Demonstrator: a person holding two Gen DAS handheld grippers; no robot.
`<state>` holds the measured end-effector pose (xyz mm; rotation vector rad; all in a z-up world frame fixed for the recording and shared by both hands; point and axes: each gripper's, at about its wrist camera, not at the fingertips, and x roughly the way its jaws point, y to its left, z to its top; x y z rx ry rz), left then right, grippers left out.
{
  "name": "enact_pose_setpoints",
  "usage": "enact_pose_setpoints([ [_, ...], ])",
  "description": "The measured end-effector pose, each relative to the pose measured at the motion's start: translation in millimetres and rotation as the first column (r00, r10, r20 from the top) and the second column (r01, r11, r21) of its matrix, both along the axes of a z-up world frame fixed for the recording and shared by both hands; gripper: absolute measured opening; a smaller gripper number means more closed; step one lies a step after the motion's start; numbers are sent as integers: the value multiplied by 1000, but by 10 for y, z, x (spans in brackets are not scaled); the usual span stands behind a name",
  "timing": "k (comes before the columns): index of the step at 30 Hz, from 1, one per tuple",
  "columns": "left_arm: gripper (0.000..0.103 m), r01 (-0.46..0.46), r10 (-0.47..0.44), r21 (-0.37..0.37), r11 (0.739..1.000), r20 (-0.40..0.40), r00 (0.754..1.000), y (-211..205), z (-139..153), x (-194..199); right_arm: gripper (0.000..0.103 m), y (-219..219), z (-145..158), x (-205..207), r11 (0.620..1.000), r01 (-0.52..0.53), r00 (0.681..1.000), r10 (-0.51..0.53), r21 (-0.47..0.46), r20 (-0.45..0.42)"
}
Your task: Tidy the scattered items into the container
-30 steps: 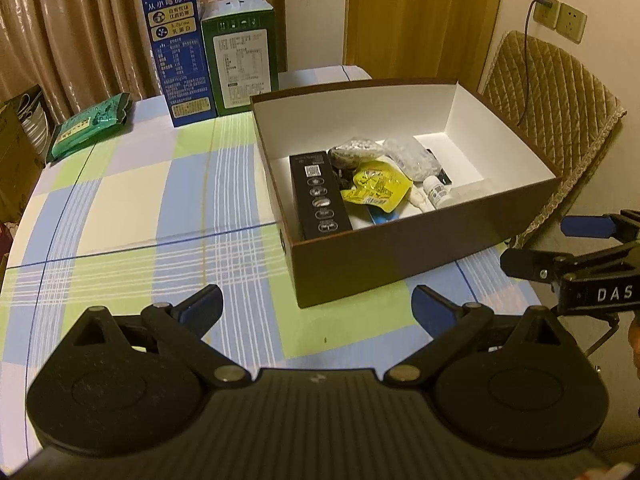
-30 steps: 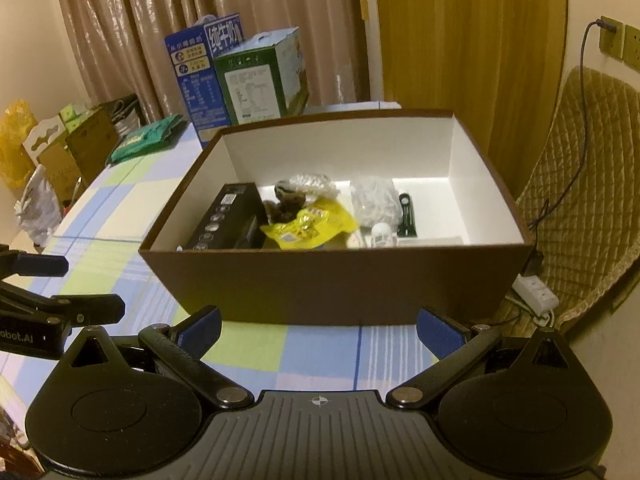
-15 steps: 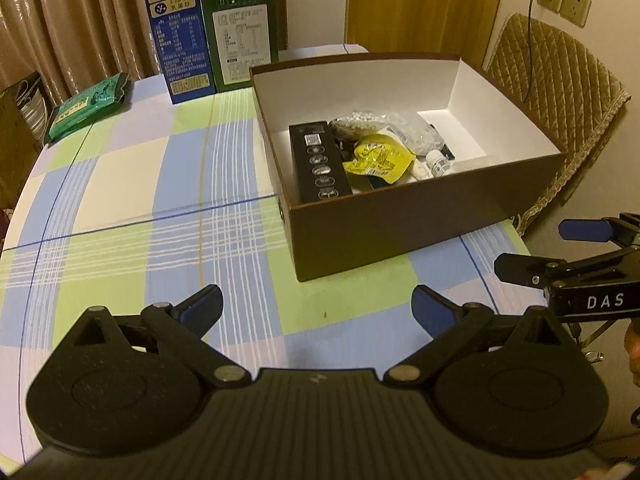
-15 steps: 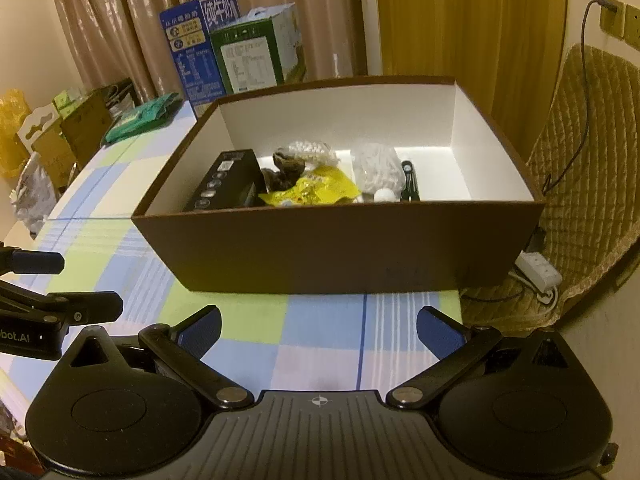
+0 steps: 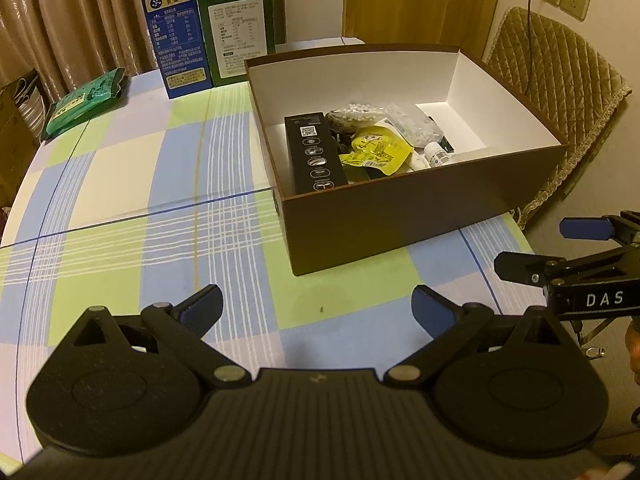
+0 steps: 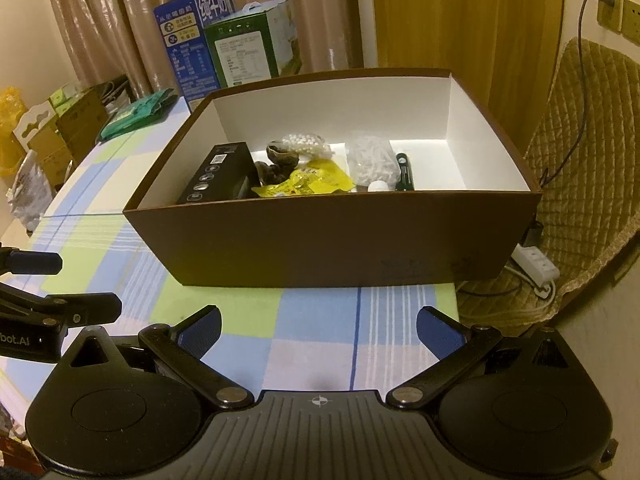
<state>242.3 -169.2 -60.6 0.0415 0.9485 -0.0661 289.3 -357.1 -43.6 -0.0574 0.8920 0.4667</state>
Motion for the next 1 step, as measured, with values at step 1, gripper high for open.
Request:
enact_pose_setpoints([
  [1, 99, -1, 1, 2, 1000, -1, 1000, -4, -2, 4, 101, -2, 0, 3, 1000, 0, 1000, 0, 0, 0],
])
